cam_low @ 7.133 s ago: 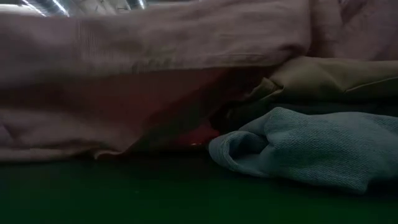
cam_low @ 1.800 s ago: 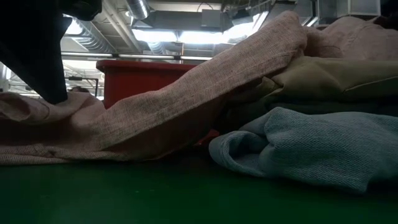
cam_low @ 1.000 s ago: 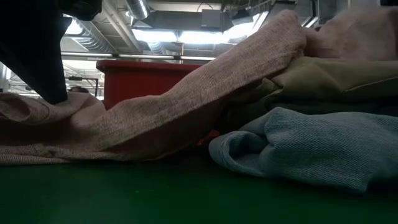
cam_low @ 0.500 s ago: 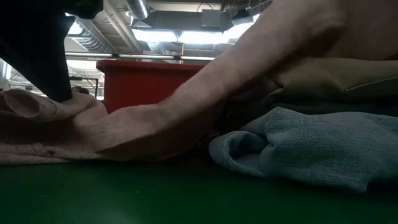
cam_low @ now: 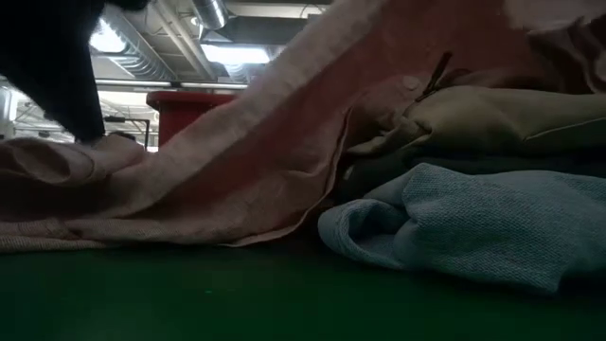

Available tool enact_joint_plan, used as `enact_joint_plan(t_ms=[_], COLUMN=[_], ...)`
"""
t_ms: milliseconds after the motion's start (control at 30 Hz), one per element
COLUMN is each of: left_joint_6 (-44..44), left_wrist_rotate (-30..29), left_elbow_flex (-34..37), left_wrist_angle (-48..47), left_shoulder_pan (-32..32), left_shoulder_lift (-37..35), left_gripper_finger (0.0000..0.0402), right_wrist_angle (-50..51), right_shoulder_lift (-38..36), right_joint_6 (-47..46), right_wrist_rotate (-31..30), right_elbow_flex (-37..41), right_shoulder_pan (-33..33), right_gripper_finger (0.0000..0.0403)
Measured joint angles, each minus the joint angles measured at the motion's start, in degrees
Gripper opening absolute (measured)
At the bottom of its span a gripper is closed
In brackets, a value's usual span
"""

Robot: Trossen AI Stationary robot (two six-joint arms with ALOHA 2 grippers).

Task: Fold laundry
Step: Fold the pink shirt

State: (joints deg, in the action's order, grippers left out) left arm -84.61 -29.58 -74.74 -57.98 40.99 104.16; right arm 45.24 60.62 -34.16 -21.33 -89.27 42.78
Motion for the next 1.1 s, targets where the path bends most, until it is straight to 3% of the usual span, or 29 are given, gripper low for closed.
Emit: enact_joint_plan(t_ms=[267,733,1100], left_joint_6=[7.5,12.2,22.2], left_wrist_rotate=[0.1,0.2,1.7], left_elbow_flex=[-6.8,-6.9,-6.9], left_wrist_angle=[2.5,4.1,8.2], left_shoulder_pan=[2.0,1.5,-2.3], left_shoulder_lift=[-0.1,0.0,0.0], left_gripper_finger=[0.0101,0.0101,0.0101], right_wrist_angle=[1.6,1.6,1.6], right_shoulder_lift=[0.8,1.2,1.2], right_joint_6=[-0.2,-0.3,-0.3], right_wrist_rotate=[1.0,2.6,4.5], right_elbow_flex=[0.0,0.0,0.0], right_shoulder_pan=[0.0,0.0,0.0], right_gripper_finger=[0.0001,0.0001,0.0002])
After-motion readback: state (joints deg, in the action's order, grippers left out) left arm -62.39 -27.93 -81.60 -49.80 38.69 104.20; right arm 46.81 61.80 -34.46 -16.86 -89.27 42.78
